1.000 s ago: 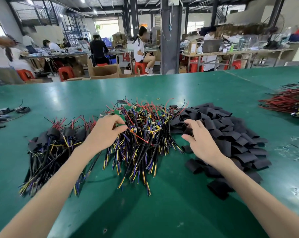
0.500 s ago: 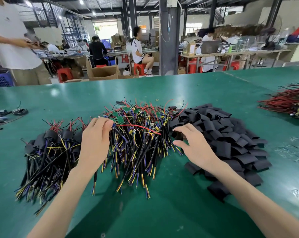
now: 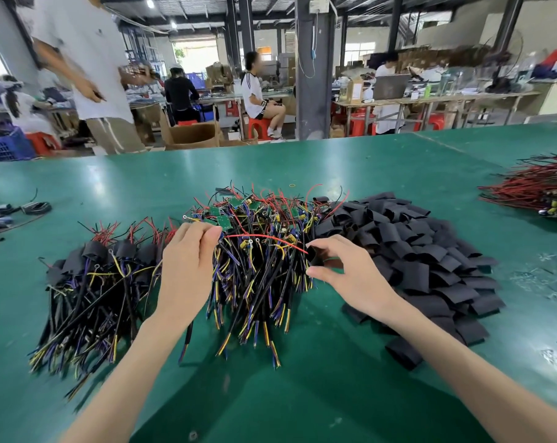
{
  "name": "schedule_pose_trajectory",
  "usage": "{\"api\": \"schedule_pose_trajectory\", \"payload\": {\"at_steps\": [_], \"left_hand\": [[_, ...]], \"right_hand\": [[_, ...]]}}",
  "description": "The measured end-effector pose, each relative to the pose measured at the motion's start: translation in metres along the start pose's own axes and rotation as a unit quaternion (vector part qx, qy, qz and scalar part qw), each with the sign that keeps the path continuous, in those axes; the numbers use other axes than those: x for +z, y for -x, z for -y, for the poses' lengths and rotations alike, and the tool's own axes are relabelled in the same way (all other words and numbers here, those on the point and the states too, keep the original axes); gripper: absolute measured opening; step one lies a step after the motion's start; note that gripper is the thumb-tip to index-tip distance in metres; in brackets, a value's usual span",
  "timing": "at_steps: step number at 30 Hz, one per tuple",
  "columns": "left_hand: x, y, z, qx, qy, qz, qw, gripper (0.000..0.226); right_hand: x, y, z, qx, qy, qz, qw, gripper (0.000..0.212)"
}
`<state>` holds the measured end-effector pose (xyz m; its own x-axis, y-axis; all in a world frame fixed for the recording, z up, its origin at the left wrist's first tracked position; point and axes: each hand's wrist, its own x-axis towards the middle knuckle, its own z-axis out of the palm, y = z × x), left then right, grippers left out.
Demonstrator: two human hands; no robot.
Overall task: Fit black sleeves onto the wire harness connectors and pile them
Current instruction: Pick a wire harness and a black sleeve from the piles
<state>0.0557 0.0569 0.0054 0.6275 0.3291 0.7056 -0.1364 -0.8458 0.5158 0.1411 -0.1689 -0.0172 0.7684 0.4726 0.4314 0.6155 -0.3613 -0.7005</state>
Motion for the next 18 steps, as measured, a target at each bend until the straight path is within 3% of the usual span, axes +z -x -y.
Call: {"api": "schedule_pose_trajectory", "payload": {"at_steps": [18], "left_hand": [[0.0028, 0.0082, -0.0001, 0.027, -0.053, 0.062, 0.996, 0.015]], "right_hand": [[-0.0072, 0.0002, 0.0049, -0.004, -0.041, -0.053, 0.998, 0.035]]}}
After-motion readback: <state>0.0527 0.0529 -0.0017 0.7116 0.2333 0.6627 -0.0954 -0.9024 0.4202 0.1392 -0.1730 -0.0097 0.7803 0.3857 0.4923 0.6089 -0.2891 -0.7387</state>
